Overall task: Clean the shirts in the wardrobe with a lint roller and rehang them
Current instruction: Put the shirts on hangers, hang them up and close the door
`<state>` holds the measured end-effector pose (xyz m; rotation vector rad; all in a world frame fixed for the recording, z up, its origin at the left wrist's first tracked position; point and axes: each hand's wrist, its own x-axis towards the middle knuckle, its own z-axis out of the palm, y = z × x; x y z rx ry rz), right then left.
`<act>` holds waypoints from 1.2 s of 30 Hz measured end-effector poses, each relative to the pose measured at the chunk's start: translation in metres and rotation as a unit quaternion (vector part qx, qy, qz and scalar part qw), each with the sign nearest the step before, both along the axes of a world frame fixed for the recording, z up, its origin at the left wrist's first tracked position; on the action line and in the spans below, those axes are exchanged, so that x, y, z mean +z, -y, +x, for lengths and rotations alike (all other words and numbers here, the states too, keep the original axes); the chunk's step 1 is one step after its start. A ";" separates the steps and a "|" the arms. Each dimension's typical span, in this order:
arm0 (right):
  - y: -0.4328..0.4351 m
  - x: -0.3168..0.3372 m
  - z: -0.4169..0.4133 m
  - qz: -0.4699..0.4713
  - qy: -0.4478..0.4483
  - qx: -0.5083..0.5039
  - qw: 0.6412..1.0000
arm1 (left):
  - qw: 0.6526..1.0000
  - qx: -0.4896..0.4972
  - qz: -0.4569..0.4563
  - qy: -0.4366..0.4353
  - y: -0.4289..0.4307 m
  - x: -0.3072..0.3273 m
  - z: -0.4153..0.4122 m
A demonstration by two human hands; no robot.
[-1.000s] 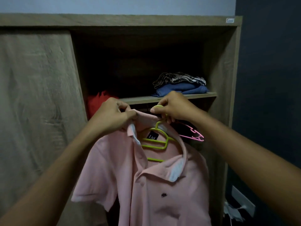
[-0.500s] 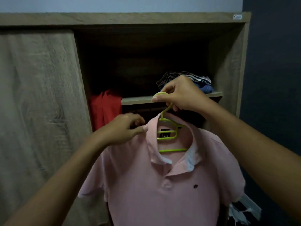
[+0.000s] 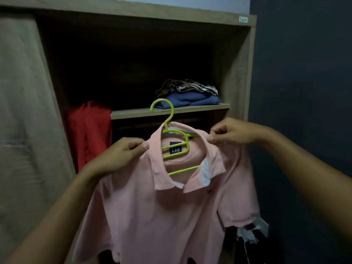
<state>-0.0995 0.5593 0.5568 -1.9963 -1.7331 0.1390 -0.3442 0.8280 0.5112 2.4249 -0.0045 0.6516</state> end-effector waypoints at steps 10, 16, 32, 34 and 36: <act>0.018 0.031 -0.007 -0.154 -0.028 -0.043 0.987 | 0.990 0.136 0.003 -0.023 -0.007 -0.012 0.045; 0.005 0.016 0.012 -0.188 0.009 -0.139 0.972 | 0.975 0.223 -0.021 -0.012 -0.003 -0.023 0.059; -0.142 -0.099 0.045 0.080 -0.322 -0.153 0.931 | 0.889 0.446 0.013 -0.104 -0.065 -0.065 0.116; -0.162 -0.101 0.048 0.094 -0.325 -0.147 0.929 | 0.880 0.459 0.018 -0.119 -0.070 -0.068 0.119; -0.182 -0.102 0.050 0.106 -0.336 -0.132 0.926 | 0.872 0.466 0.040 -0.146 -0.072 -0.071 0.122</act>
